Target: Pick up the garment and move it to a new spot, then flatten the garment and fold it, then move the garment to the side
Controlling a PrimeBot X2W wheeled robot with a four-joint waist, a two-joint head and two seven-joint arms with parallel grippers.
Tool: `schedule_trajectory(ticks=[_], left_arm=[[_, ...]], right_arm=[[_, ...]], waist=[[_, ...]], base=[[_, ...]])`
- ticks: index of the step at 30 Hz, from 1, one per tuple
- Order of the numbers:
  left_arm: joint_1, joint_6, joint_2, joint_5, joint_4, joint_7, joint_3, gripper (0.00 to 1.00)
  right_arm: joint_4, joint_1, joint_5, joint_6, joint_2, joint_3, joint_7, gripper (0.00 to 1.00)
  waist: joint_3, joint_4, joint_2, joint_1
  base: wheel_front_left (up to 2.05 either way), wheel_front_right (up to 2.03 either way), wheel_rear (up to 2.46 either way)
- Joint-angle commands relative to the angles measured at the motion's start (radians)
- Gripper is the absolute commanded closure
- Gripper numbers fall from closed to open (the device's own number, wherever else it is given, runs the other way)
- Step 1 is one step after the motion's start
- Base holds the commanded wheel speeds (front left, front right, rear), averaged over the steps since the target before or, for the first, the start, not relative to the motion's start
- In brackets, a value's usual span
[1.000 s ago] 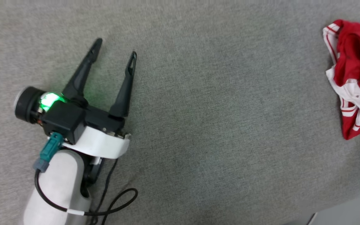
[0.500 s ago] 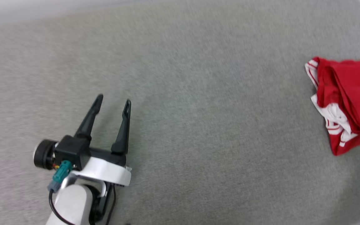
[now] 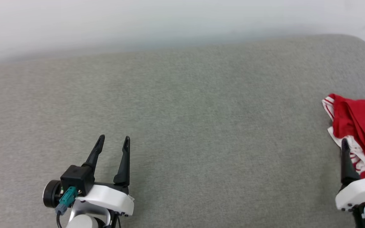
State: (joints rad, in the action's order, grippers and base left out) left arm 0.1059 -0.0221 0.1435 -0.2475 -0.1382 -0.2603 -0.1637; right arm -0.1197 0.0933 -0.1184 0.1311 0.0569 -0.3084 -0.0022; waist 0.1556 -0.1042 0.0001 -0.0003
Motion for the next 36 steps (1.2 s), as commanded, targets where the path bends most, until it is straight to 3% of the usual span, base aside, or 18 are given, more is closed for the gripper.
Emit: schedule_trajectory(ticks=[1, 10, 19, 36], left_arm=[[-0.011, 0.005, -0.004, -0.003, -0.004, -0.006, 0.004, 0.00], [-0.067, 0.024, -0.008, 0.002, -0.030, -0.005, 0.063, 0.00], [-0.115, 0.014, 0.014, 0.013, -0.043, -0.005, 0.091, 0.00], [-0.130, 0.002, 0.000, 0.010, -0.069, -0.005, 0.092, 0.00]], right_arm=[[0.011, -0.016, -0.005, -0.001, -0.006, 0.008, 0.001, 0.00], [0.110, -0.102, -0.041, -0.001, -0.007, 0.133, 0.006, 0.00], [0.187, -0.164, -0.014, -0.001, -0.007, 0.223, 0.004, 0.00], [0.250, -0.220, -0.011, -0.001, -0.007, 0.233, 0.015, 0.00]], waist=[[-0.029, 0.031, -0.0001, 0.0003], [-0.108, 0.096, -0.0001, 0.0003], [-0.162, 0.111, -0.0001, 0.0003], [-0.179, 0.098, -0.0001, 0.0003]], base=[[0.00, 0.00, 0.00], [0.00, 0.00, 0.00], [0.00, 0.00, 0.00], [0.00, 0.00, 0.00]])
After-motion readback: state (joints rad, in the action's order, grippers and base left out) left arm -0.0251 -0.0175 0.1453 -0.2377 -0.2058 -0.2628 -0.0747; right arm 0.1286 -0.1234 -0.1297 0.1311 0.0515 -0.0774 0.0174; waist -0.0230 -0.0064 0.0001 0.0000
